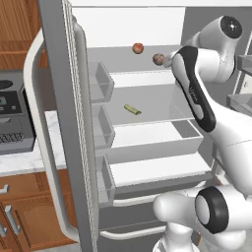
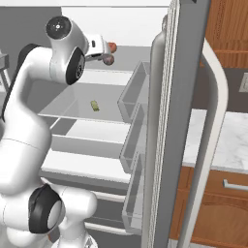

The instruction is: Pick the egg and butter from the fridge and place them by the bowl for mixing.

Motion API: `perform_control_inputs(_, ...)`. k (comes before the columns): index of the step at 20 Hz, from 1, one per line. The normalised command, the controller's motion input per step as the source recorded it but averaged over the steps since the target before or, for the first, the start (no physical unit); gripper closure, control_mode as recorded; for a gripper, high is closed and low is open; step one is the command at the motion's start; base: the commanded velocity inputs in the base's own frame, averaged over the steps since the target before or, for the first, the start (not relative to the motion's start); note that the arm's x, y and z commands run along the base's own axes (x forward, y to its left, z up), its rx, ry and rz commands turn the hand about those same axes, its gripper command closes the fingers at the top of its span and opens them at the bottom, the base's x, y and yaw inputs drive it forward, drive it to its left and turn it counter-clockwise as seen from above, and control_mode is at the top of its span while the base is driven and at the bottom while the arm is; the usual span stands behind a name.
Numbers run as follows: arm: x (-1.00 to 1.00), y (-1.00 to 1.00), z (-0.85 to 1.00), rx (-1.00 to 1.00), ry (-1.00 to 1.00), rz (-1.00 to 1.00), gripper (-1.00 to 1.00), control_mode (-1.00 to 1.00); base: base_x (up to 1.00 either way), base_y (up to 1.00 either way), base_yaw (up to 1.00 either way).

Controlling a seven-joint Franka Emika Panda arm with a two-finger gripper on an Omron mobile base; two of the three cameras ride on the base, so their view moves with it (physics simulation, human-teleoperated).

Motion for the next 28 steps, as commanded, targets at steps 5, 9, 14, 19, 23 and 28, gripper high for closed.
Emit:
perform_control_inputs(5,0.31,0.00,0.00,0.01,0.00,0.00,-1.00,-1.00,0.00,0.00,0.00)
perform_control_inputs(9,0.33,0.00,0.00,0.00,0.00,0.00,-1.00,-1.00,0.00,0.00,0.00)
perform_control_inputs(14,0.35,0.00,-0.02,0.01,0.00,0.00,-1.00,-1.00,0.00,0.00,0.00)
perform_control_inputs(19,0.36,0.00,-0.04,0.01,-0.01,0.00,-1.00,-1.00,0.00,0.00,0.00)
perform_control_inputs(23,0.37,0.00,-0.05,0.03,-0.01,0.00,-1.00,-1.00,0.00,0.00,0.00)
perform_control_inputs(28,0.39,0.00,-0.08,0.05,0.00,0.00,-1.00,-1.00,0.00,0.00,0.00)
